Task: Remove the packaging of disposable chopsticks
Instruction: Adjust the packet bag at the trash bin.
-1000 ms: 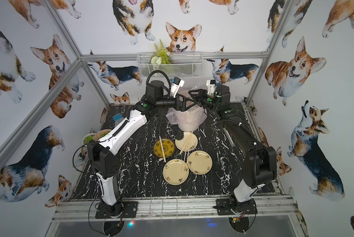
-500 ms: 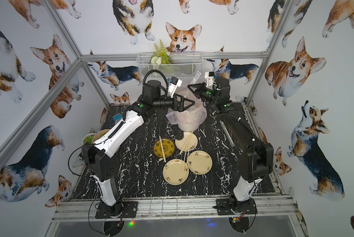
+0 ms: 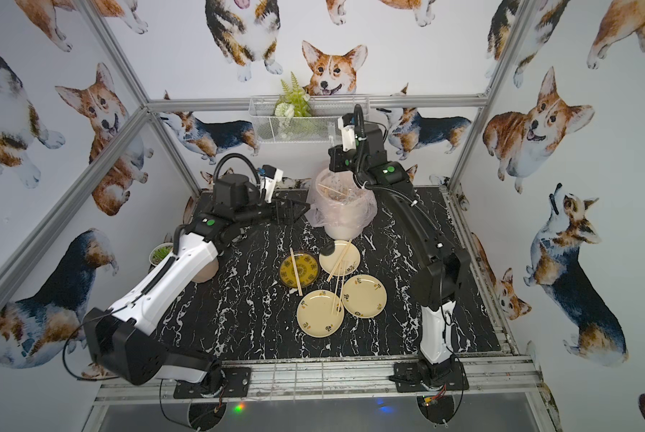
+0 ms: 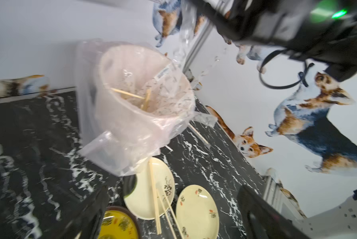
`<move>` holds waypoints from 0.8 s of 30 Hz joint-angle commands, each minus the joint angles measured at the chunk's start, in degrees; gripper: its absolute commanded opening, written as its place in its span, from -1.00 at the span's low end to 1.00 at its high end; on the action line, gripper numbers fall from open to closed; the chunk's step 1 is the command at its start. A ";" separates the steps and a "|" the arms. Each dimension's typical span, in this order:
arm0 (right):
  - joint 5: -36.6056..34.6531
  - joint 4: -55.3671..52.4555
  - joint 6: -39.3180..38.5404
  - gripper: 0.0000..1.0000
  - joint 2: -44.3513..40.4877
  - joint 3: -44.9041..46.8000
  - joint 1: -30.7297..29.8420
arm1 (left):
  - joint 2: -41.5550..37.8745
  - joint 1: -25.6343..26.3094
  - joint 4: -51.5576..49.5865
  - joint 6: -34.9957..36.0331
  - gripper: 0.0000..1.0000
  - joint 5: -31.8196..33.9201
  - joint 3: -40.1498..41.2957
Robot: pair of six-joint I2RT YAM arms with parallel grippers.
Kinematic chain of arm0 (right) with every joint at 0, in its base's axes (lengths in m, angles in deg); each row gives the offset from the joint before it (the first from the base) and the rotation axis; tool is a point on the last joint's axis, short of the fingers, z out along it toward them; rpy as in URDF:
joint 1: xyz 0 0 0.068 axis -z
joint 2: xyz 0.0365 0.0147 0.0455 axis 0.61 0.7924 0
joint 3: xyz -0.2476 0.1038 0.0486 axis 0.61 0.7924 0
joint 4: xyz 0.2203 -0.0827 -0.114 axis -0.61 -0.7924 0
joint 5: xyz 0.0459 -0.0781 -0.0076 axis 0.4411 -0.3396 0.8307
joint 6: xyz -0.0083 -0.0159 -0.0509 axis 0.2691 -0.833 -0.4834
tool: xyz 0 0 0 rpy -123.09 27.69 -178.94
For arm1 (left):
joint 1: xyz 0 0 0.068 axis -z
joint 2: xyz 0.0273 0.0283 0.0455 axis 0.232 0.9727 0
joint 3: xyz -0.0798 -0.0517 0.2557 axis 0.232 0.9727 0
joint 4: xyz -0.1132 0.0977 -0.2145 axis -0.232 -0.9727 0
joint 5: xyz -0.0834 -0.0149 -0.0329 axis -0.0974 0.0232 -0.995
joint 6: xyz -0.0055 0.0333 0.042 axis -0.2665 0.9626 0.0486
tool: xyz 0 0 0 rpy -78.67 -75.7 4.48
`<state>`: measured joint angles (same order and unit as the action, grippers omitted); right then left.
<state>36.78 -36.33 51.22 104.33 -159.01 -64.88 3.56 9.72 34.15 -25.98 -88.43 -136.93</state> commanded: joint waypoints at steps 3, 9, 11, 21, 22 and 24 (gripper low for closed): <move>-7.77 -21.98 -8.73 -0.30 8.40 -14.79 -1.68 | -4.44 -2.52 1.28 2.06 1.00 2.66 4.15; -9.28 -22.58 -9.11 -0.09 7.29 -13.40 -2.30 | -4.47 -2.84 0.91 2.29 1.00 2.27 4.11; -9.25 -22.85 -9.05 -0.01 6.71 -13.02 -2.30 | -4.22 -2.84 1.12 1.96 1.00 2.13 4.09; -9.38 -36.39 -10.21 0.16 4.13 -13.17 -2.26 | -3.09 -2.93 1.66 1.41 1.00 2.39 4.59; -9.66 -37.83 -10.52 0.16 3.15 -11.84 -2.31 | -2.82 -2.93 1.66 1.41 1.00 2.39 4.46; -9.52 -40.54 -10.58 0.19 2.05 -11.99 -2.25 | -2.35 -2.92 1.57 1.42 1.00 2.31 4.17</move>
<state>28.04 -68.31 42.49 108.92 -172.27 -67.21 0.54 6.88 34.46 -24.67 -86.15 -132.34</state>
